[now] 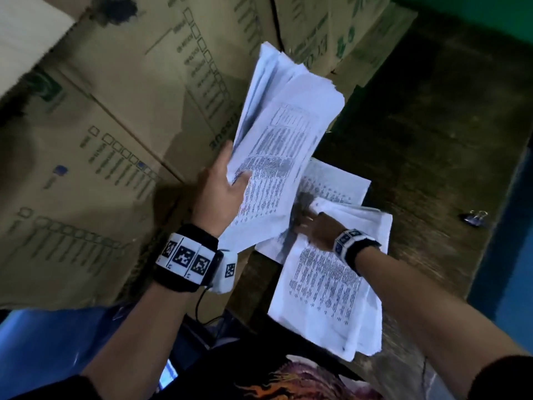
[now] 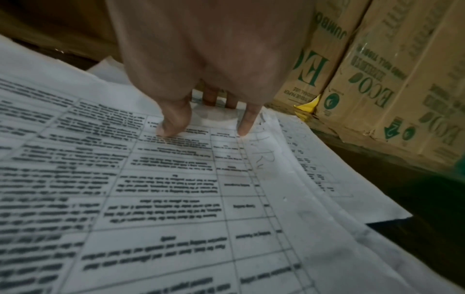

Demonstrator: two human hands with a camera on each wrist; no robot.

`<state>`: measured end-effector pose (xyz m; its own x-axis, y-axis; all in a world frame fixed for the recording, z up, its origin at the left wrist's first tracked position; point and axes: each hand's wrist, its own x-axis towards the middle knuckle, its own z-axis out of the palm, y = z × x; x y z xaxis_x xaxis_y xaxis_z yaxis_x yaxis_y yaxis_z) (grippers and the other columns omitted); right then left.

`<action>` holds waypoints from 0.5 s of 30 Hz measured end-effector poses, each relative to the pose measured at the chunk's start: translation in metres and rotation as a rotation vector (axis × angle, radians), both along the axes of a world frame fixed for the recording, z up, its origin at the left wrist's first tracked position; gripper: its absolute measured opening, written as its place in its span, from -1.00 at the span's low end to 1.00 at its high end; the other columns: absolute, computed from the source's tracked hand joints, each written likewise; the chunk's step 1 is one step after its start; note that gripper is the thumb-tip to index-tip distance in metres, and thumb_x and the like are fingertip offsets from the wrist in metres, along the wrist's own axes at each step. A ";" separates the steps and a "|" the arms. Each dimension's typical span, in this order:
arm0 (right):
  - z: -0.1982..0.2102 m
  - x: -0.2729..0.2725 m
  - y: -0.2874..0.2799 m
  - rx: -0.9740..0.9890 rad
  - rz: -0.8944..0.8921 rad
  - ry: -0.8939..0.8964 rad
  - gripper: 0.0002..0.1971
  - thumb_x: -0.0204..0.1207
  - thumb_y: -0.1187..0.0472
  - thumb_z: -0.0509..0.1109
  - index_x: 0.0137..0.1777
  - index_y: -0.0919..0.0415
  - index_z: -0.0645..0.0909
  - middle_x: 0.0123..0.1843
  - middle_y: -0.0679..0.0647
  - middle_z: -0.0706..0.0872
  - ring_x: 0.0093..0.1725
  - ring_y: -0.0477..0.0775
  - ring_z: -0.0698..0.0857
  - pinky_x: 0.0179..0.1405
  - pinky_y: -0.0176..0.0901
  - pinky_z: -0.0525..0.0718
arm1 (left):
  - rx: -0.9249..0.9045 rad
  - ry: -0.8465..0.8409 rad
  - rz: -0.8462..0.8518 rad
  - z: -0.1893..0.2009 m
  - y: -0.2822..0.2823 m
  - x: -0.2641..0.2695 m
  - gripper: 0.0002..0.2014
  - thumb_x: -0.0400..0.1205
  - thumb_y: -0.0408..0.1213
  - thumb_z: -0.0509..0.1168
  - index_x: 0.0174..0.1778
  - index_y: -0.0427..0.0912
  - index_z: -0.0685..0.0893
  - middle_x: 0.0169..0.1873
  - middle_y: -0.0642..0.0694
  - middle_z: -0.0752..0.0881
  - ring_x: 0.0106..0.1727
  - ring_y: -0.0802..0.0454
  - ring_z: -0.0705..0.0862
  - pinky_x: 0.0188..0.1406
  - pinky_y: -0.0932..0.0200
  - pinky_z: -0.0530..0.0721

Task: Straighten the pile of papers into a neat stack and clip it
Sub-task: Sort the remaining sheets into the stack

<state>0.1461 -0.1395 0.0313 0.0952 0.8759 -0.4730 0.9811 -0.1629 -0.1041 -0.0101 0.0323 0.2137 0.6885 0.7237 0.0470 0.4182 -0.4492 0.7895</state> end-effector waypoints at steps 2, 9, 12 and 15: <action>0.005 0.000 -0.002 -0.014 0.005 -0.048 -0.40 0.57 0.37 0.32 0.59 -0.01 0.36 0.69 0.11 0.25 0.70 0.22 0.09 0.52 0.26 0.37 | 0.018 -0.019 0.012 0.003 -0.001 -0.004 -0.39 0.62 -0.29 0.37 0.56 -0.32 0.32 0.50 -0.19 0.46 0.46 0.18 0.38 0.27 0.63 0.16; 0.008 0.004 0.010 -0.132 0.149 -0.201 -0.34 0.62 0.40 0.24 0.65 -0.11 0.22 0.74 0.03 0.09 0.73 0.17 -0.02 0.53 0.57 -0.19 | 0.010 -0.004 0.035 0.009 0.005 -0.022 -0.38 0.62 -0.26 0.37 0.57 -0.27 0.30 0.53 -0.13 0.43 0.44 0.27 0.32 0.39 0.44 0.19; 0.009 0.003 0.012 -0.172 0.144 -0.220 -0.43 0.62 0.25 0.32 0.60 -0.10 0.34 0.71 0.04 0.19 0.71 0.18 0.06 0.59 0.45 -0.15 | -0.026 0.009 0.037 0.001 0.011 -0.030 -0.41 0.62 -0.23 0.37 0.55 -0.25 0.34 0.50 -0.13 0.47 0.46 0.22 0.36 0.50 0.25 0.29; 0.010 0.004 0.009 -0.219 0.230 -0.276 -0.44 0.55 0.29 0.39 0.51 -0.14 0.45 0.70 0.05 0.22 0.70 0.22 0.07 0.58 0.46 0.01 | 0.002 0.053 0.040 -0.011 0.014 -0.036 -0.48 0.59 -0.03 0.35 0.43 -0.12 0.43 0.30 -0.16 0.66 0.36 -0.16 0.59 0.35 -0.16 0.57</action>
